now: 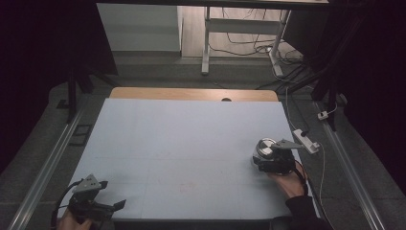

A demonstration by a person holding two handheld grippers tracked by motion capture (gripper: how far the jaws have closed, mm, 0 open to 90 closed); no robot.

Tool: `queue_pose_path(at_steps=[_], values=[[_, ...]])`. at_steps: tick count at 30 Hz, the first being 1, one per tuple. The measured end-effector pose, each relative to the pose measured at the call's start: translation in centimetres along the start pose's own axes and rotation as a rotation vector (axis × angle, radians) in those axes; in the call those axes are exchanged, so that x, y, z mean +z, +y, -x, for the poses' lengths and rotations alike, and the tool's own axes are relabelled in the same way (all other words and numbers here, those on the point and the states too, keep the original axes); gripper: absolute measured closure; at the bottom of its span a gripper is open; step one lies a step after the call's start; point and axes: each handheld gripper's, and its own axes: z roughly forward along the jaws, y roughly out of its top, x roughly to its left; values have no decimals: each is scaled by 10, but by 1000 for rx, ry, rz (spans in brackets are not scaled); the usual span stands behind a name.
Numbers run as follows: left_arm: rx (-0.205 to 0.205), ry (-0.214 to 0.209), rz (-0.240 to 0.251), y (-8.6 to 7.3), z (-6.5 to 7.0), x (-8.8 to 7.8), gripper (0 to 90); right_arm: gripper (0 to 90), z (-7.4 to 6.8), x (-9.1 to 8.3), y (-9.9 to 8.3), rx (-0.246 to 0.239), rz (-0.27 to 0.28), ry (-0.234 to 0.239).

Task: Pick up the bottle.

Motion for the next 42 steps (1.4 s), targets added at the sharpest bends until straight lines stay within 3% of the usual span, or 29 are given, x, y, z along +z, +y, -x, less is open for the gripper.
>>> queue_pose_path(at_steps=[6, 12, 25, 42], values=[[1, 1, -1, 0, 0, 0, 0, 149, 0, -2, 1, 17, 5, 21], [0, 2, -2, 0, 0, 0, 0, 149, -9, -6, 7, -10, 26, 49], [0, 2, -3, 0, 0, 0, 0, 150, -39, -9, 20, -101, 44, 115], [0, 6, -4, 0, 0, 1, 0, 150, -87, 0, 37, -195, 58, 241]])
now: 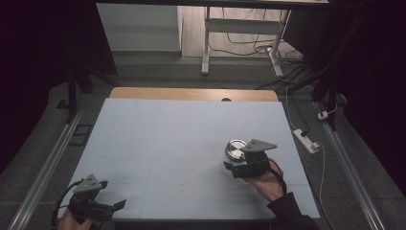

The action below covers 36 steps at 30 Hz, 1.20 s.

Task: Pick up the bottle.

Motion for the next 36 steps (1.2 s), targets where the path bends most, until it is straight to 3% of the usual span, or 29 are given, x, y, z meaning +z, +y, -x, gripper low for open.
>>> queue_pose_path(at_steps=[36], values=[[1, 2, -8, 1, 0, 1, 0, 150, -60, 56, 31, -119, -17, 149]])
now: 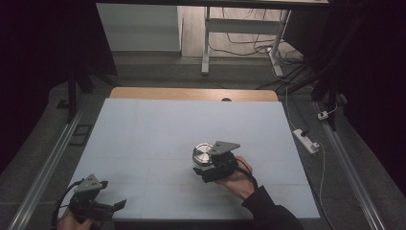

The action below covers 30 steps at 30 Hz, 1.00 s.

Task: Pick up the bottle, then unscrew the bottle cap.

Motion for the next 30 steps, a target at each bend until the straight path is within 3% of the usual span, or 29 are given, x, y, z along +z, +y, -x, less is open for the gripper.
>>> queue_pose_path(at_steps=[17, 30], values=[[2, -4, -5, 0, 0, 0, 0, 150, -17, 19, 10, -36, 4, 46], [25, -24, 31, 4, 1, -1, 0, 150, -19, 19, 11, -45, 17, 51]])
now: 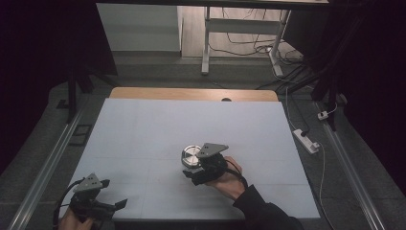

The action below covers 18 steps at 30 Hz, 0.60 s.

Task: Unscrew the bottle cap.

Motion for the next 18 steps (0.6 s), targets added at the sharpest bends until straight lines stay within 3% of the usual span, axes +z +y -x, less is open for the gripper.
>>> queue_pose_path(at_steps=[12, 18], values=[[59, -41, 3, 16, 1, 7, 0, 150, -2, -1, 0, -5, 1, 7], [88, -64, 50, 28, 2, 14, 0, 150, -1, -1, 0, -4, 5, 13]])
